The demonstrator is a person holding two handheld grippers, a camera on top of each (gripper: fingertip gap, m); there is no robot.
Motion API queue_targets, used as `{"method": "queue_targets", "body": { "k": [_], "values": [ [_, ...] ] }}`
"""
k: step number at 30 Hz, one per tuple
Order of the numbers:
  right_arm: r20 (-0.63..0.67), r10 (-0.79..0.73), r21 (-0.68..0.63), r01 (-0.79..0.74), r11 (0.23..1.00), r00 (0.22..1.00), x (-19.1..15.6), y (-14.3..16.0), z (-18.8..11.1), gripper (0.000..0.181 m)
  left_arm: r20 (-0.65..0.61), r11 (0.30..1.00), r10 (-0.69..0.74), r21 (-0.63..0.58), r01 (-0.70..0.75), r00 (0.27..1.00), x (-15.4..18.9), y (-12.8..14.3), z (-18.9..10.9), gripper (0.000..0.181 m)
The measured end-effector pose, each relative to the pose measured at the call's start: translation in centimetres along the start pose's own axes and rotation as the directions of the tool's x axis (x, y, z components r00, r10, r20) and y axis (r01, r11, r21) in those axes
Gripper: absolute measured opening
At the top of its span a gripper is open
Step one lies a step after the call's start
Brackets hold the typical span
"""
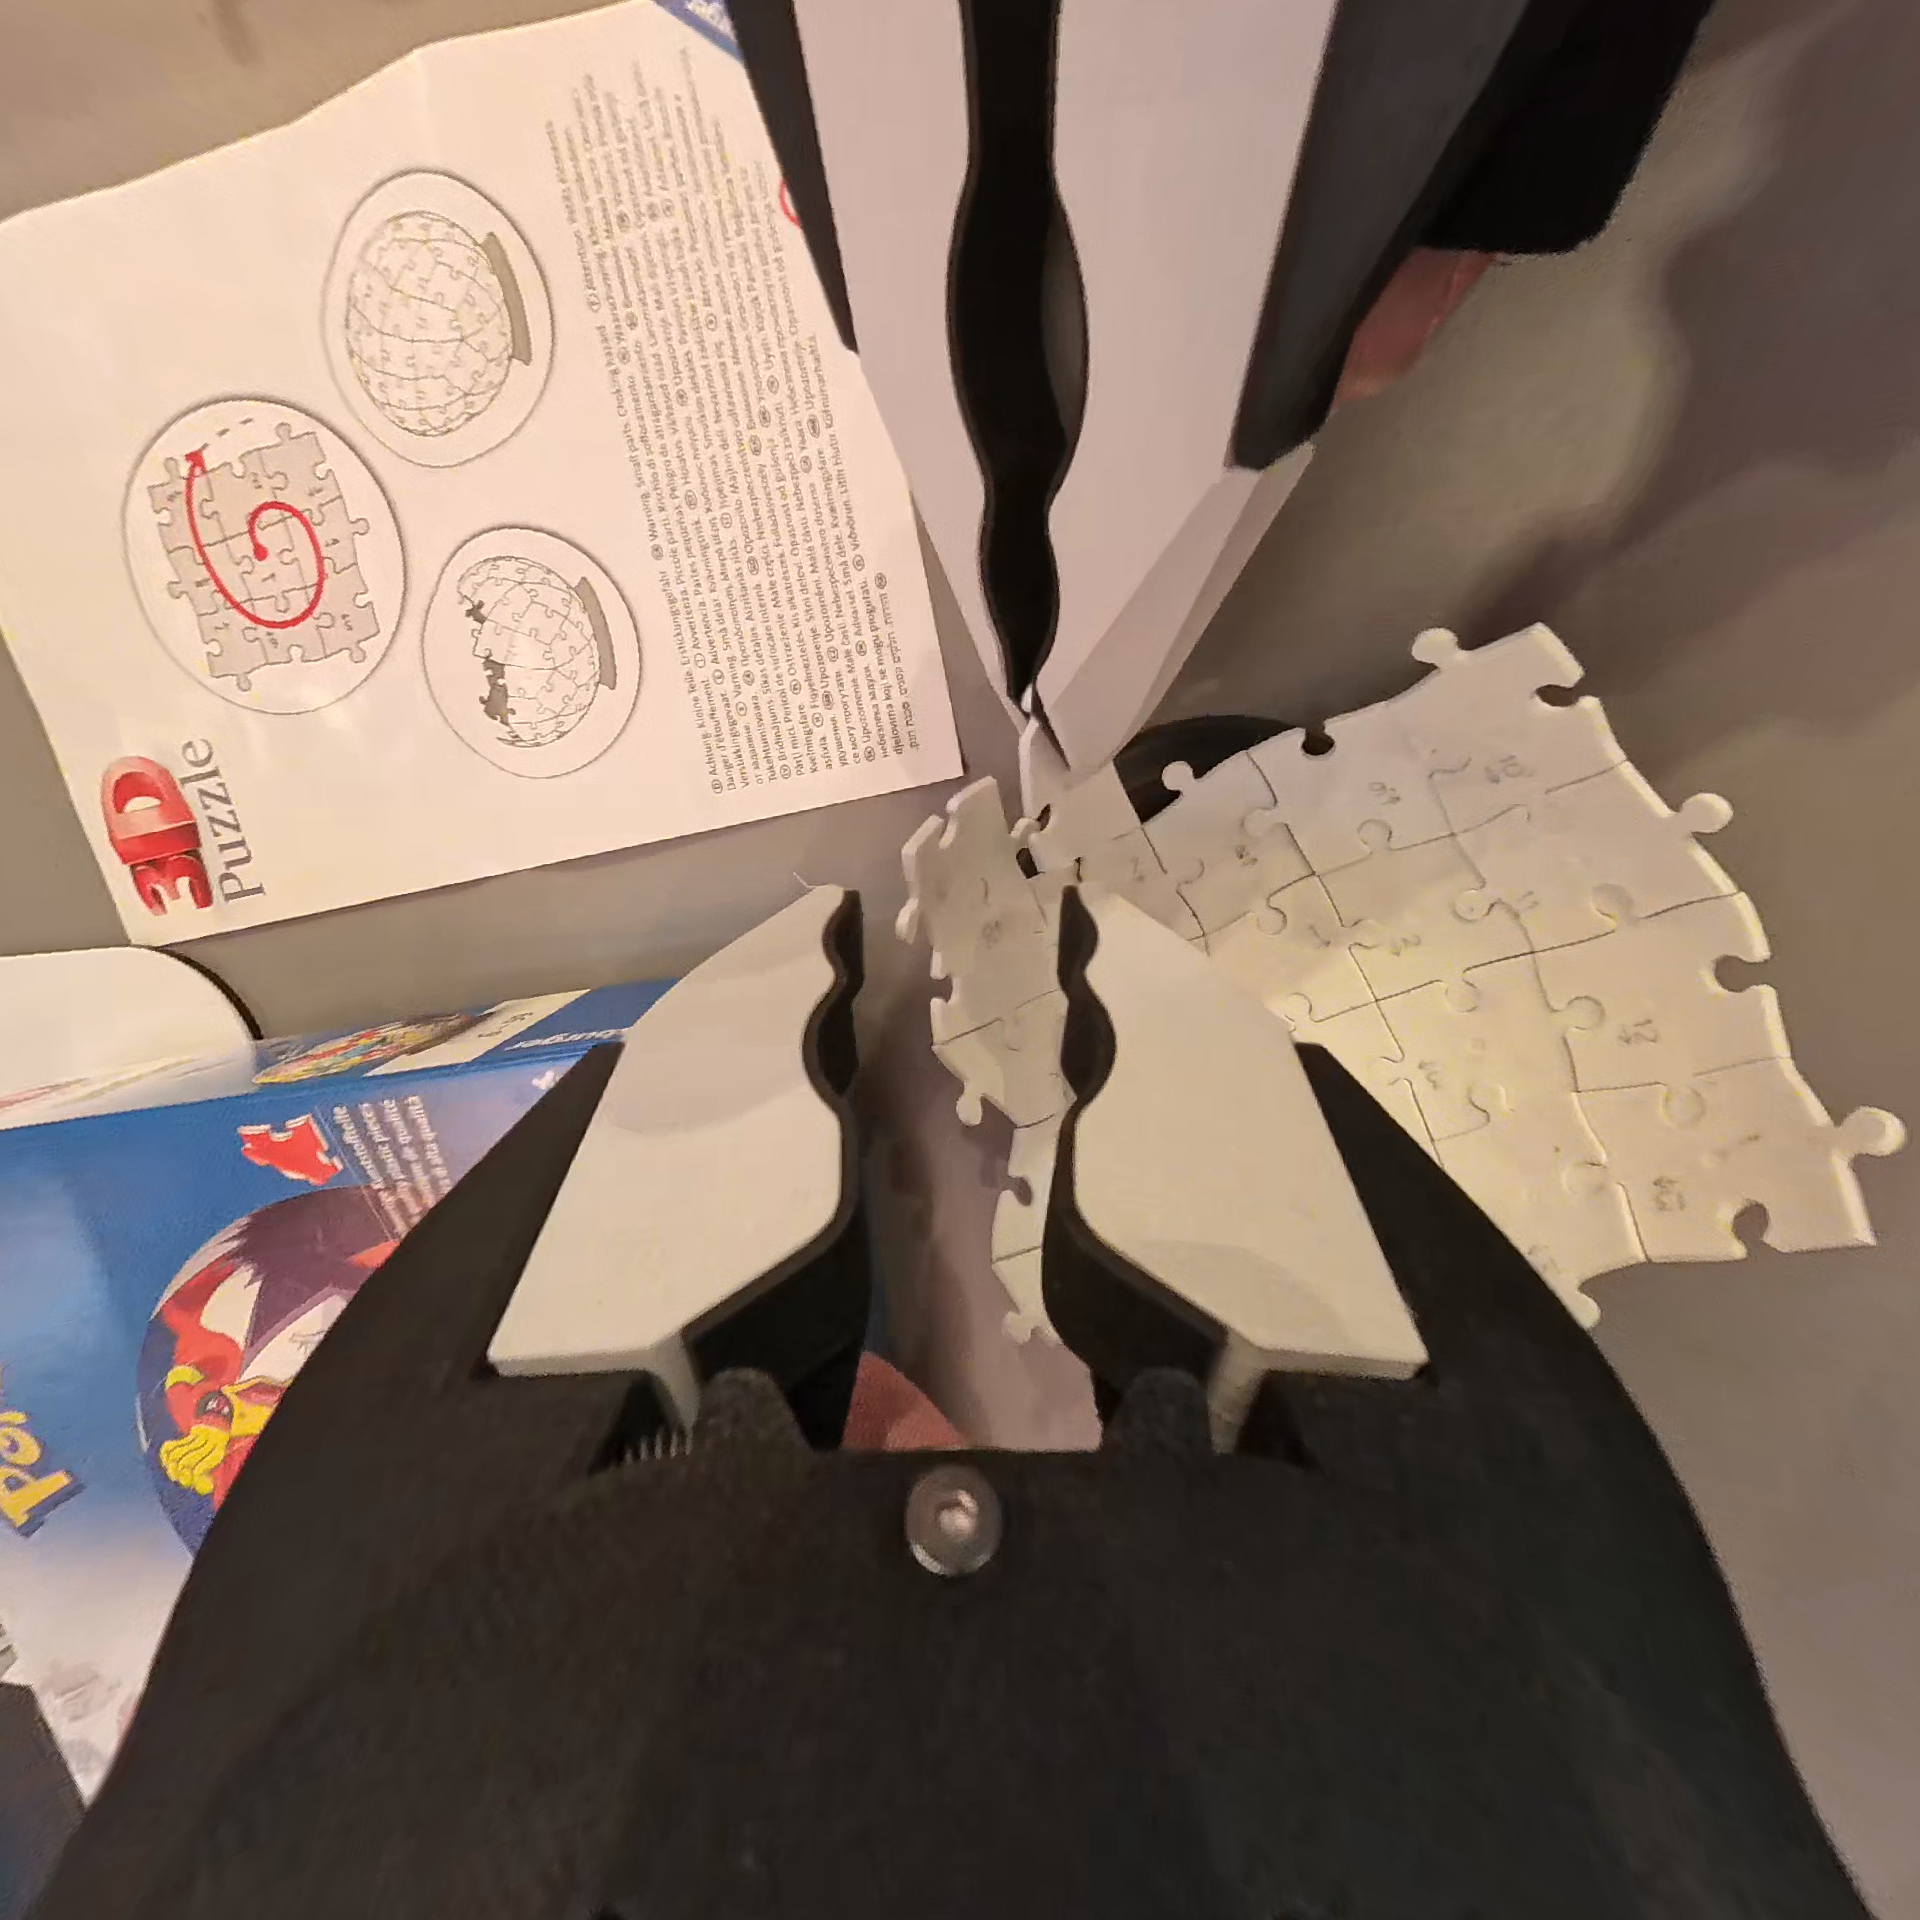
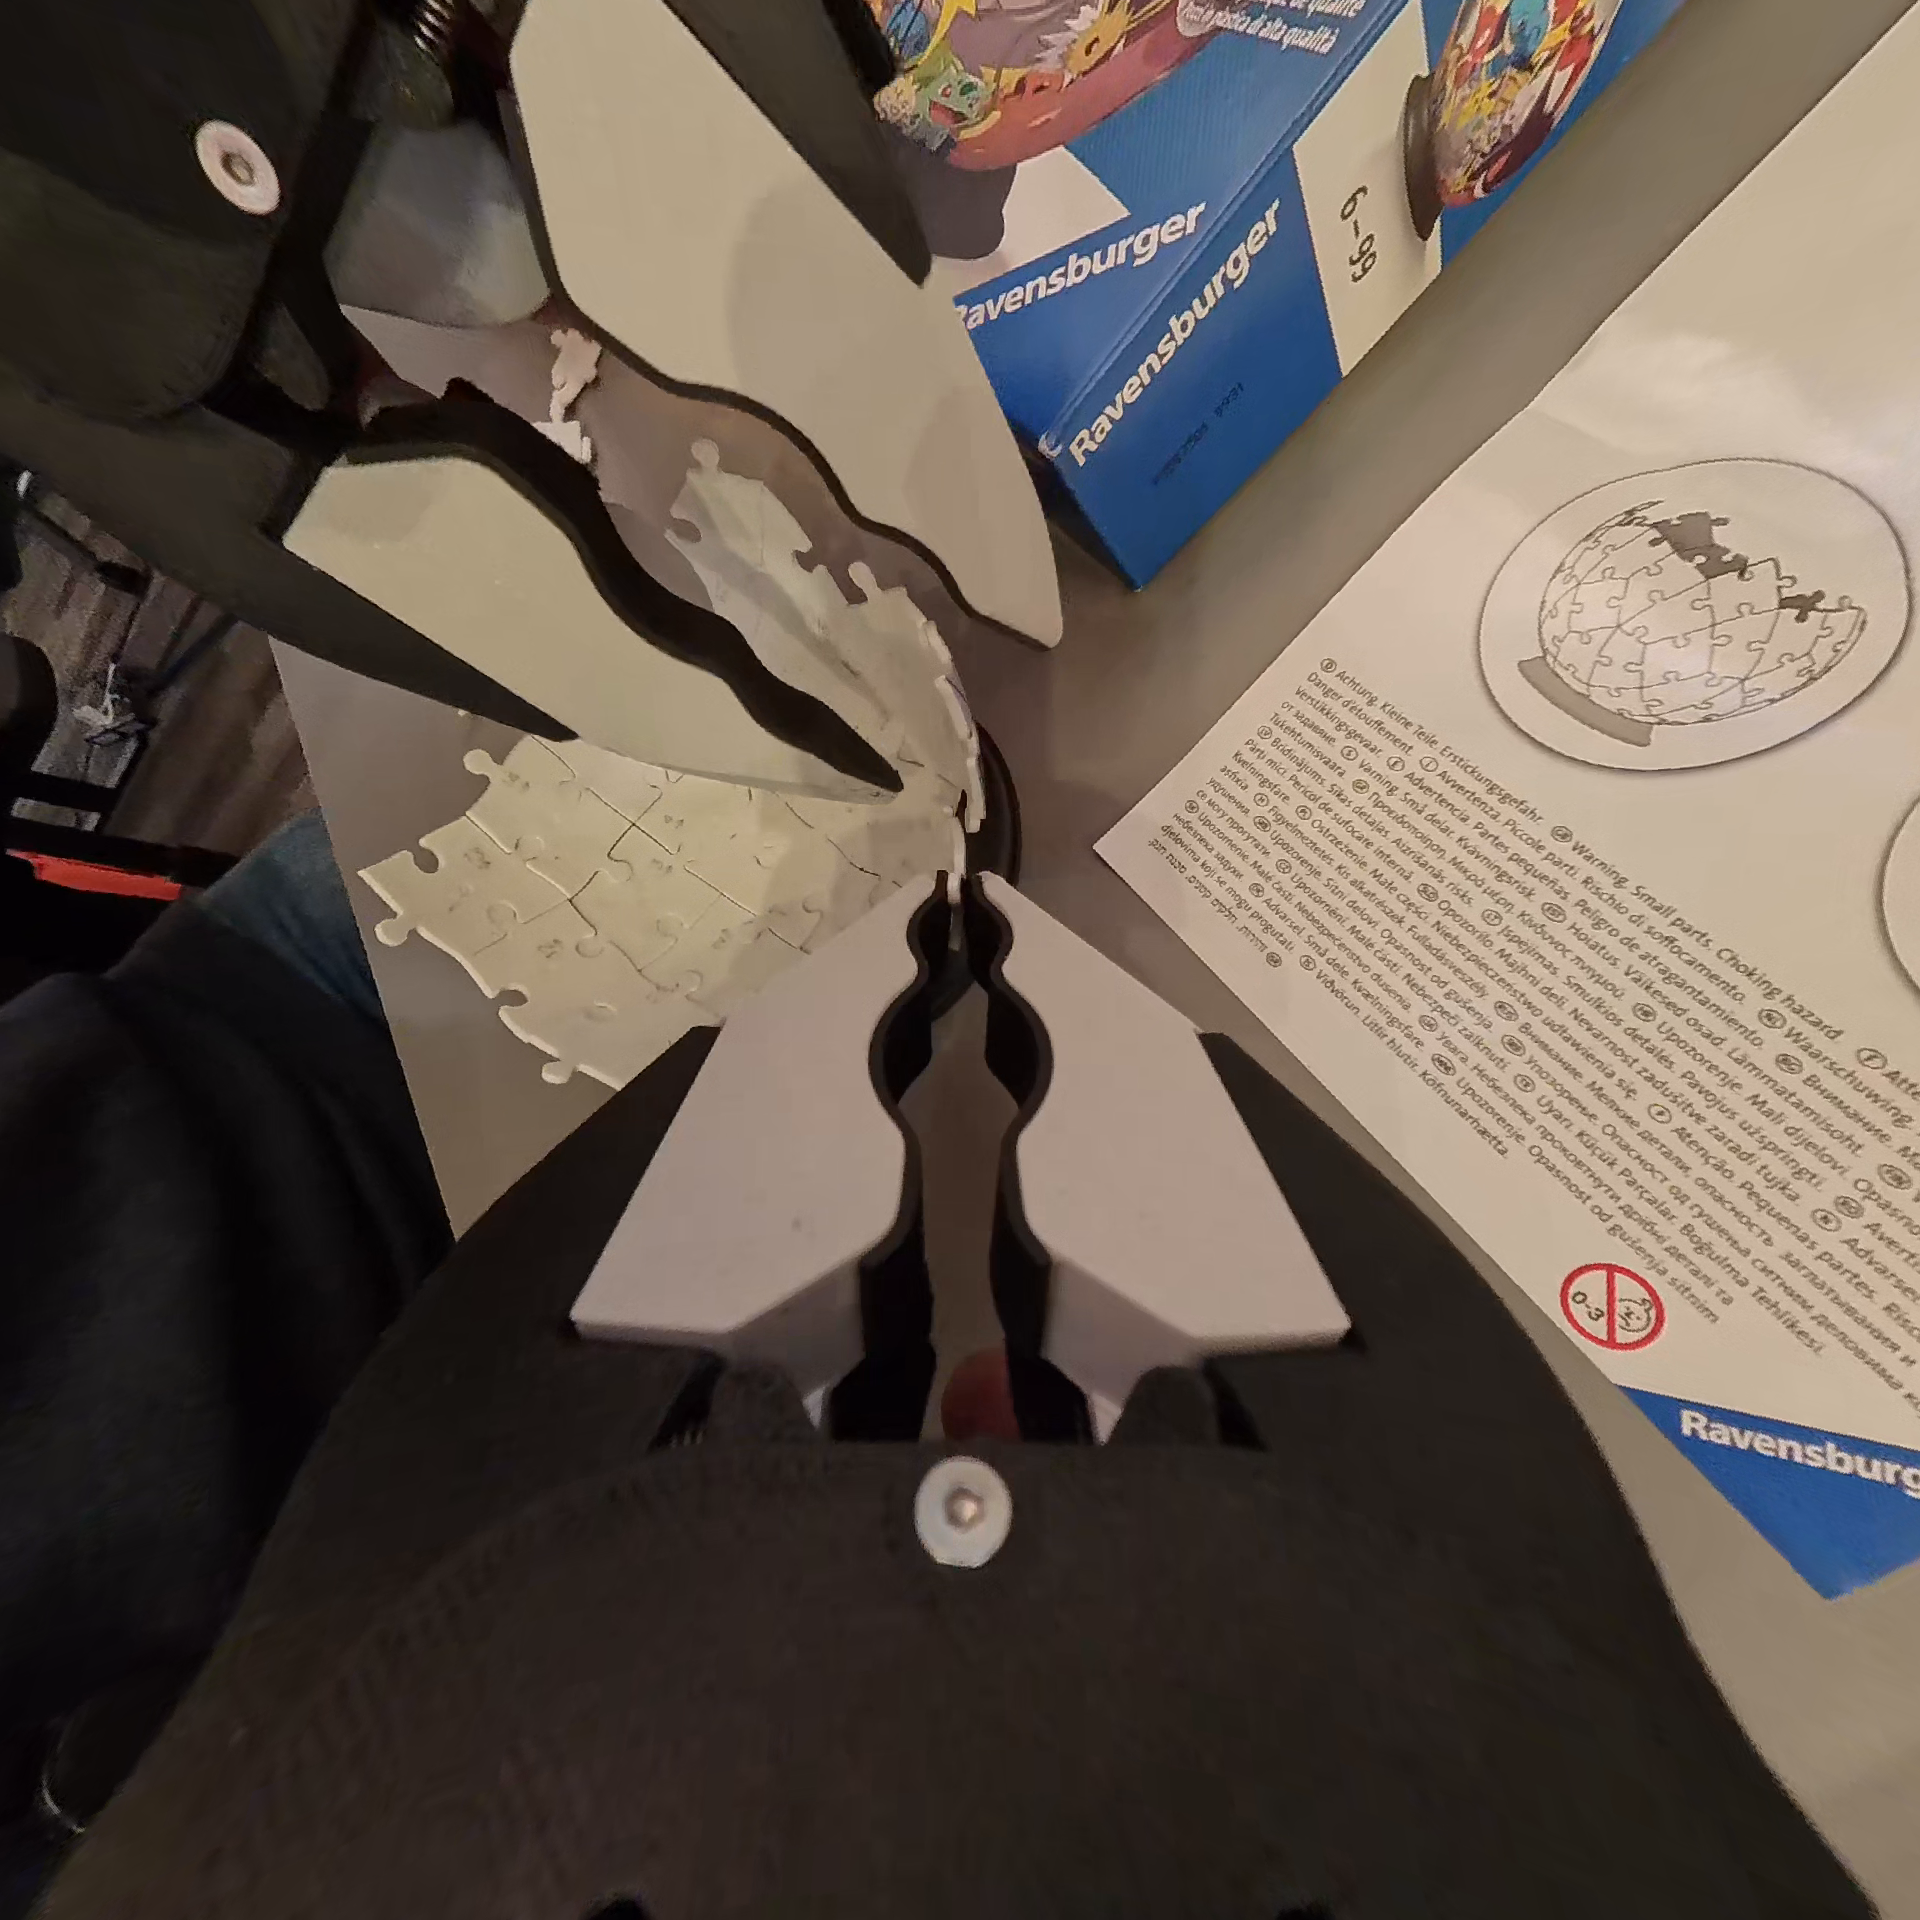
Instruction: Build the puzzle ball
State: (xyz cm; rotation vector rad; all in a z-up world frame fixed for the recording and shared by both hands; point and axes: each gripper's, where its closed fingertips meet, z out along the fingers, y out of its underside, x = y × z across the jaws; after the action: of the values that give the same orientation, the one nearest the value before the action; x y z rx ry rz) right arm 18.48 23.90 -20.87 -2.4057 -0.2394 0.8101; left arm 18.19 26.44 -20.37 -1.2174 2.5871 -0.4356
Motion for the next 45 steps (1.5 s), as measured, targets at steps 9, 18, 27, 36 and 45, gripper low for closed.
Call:
{"method": "queue_targets", "body": {
  "k": [9,18,27,36,45],
  "values": [
    [-0.007,0.007,-0.032,-0.007,0.999,1.0,0.1,0.0,0.4,0.001,-0.024,0.999,0.017,-0.05,-0.018,1.0,0.7,0.8,1.3,0.039],
    [-0.001,0.006,-0.076,-0.006,0.997,1.0,0.1,-0.1,0.7,0.002,-0.033,0.998,0.02,-0.056,-0.022,0.999,0.9,0.9,1.7,0.04],
    [0.022,0.016,-0.134,-0.013,0.991,1.0,0.0,0.1,0.8,0.001,-0.025,0.998,0.029,-0.049,-0.031,0.999,0.9,1.0,1.7,0.041],
    [0.051,0.028,-0.167,-0.019,0.986,0.998,0.1,0.1,0.9,0.0,-0.027,1.0,-0.001,-0.014,0.0,1.0,0.6,1.0,1.4,0.04],
    [0.076,0.014,-0.224,0.003,0.975,0.997,-0.1,0.4,1.1,0.001,-0.025,1.0,-0.011,-0.012,0.011,1.0,0.4,1.1,1.4,0.037]
  ]
}}
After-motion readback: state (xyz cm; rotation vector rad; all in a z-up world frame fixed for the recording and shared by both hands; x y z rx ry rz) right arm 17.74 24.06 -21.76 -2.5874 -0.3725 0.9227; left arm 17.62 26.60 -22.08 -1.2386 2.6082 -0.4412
